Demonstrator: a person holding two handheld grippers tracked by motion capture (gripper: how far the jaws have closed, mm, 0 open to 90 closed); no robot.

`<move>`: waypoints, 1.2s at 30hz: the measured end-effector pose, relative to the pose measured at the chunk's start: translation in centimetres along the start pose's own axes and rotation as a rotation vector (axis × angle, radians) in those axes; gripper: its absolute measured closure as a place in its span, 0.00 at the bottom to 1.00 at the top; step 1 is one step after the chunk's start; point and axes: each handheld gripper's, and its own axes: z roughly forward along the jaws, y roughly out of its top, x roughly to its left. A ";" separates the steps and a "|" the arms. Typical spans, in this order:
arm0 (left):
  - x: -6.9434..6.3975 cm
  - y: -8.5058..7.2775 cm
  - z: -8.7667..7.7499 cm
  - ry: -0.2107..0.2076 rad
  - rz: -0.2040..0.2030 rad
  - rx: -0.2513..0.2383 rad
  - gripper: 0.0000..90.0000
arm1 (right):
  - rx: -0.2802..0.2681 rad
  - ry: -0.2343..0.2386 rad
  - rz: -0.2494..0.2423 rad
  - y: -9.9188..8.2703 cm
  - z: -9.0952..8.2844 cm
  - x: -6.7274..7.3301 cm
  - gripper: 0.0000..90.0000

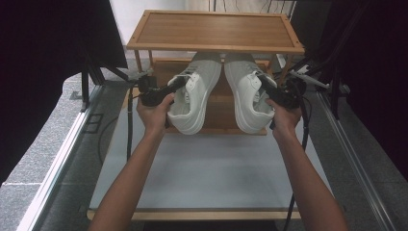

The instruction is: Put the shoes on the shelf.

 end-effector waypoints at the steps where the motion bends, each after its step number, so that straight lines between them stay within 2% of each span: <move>1: 0.0 0.1 0.1 0.004 0.006 0.002 0.91 | 0.002 0.000 0.001 0.0 0.2 0.1 0.92; 8: 0.2 1.0 0.9 0.017 -0.016 0.001 0.91 | 0.015 -0.018 0.004 0.5 1.5 0.6 0.92; 13: 0.4 1.4 1.7 0.046 -0.033 0.000 0.91 | 0.017 -0.029 0.035 0.6 2.6 0.6 0.92; 16: 0.5 1.6 2.2 0.063 -0.054 -0.017 0.91 | 0.015 -0.038 0.038 0.7 3.2 0.6 0.91; 19: 0.8 2.0 2.8 0.092 -0.054 -0.022 0.91 | 0.015 -0.035 0.044 0.9 3.6 0.6 0.91; 28: 1.0 2.1 4.1 0.099 -0.091 -0.043 0.90 | -0.005 -0.066 0.092 1.0 4.6 0.6 0.90; 29: 0.9 2.1 4.3 0.109 -0.085 -0.040 0.89 | -0.011 -0.075 0.094 0.8 4.9 0.7 0.89; 32: 0.8 2.1 4.5 0.107 -0.091 -0.044 0.88 | -0.020 -0.067 0.108 0.7 5.2 0.9 0.87; 33: 0.8 2.0 4.8 0.094 -0.110 -0.049 0.87 | -0.024 -0.075 0.097 0.7 5.4 1.3 0.86; 36: 0.9 1.9 5.0 0.085 -0.134 -0.055 0.83 | -0.028 -0.081 0.096 0.6 5.6 1.7 0.82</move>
